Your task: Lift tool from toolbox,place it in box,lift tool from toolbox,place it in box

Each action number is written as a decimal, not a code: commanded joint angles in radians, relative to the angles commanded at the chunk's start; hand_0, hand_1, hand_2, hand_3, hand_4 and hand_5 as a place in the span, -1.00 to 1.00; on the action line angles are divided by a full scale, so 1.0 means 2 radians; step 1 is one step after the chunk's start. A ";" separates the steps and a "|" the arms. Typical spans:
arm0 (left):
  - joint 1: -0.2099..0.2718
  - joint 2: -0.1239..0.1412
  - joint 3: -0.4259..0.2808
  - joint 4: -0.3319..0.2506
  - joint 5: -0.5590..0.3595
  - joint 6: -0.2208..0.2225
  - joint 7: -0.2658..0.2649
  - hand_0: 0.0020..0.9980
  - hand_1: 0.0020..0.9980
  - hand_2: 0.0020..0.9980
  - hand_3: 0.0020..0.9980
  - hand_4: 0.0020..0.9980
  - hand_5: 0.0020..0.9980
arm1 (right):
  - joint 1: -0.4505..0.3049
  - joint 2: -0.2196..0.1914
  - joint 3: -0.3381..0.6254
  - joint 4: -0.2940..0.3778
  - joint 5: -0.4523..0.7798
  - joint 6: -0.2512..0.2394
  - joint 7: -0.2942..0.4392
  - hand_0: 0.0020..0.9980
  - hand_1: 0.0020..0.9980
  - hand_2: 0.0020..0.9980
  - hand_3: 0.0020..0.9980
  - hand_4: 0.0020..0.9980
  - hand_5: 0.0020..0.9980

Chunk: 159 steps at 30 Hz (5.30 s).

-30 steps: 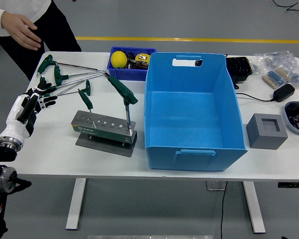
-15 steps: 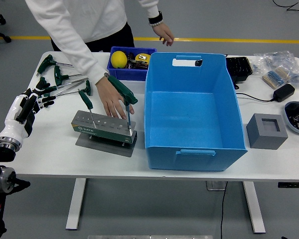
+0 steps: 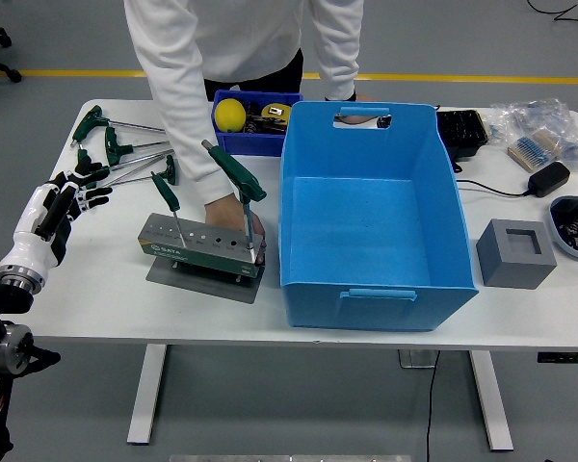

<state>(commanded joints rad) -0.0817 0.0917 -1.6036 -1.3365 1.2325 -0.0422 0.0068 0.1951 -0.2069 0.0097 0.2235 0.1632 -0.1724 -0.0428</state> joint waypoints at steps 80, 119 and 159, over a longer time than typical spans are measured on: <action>-0.320 0.135 0.457 0.087 0.478 0.054 -0.066 -0.34 -0.66 -0.59 -0.43 1.00 0.25 | -0.003 -0.006 0.010 0.001 -0.014 -0.003 -0.005 0.46 0.41 0.51 0.18 0.66 0.44; -0.316 0.144 0.438 0.087 0.400 0.094 -0.092 -0.63 -1.00 -0.98 -0.96 0.65 0.23 | 0.000 -0.006 0.006 0.000 -0.006 -0.003 -0.003 0.46 0.41 0.51 0.18 0.66 0.44; -0.439 0.082 0.478 0.019 0.311 0.110 -0.126 -0.63 -1.00 -0.96 -0.95 0.56 0.09 | -0.001 -0.008 0.017 0.002 -0.027 -0.004 -0.009 0.46 0.41 0.51 0.18 0.66 0.44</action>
<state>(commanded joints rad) -0.9601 0.2548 -0.6481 -1.2991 1.8550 0.1777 -0.2457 0.1921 -0.2223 0.0437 0.2265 0.1085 -0.1808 -0.0608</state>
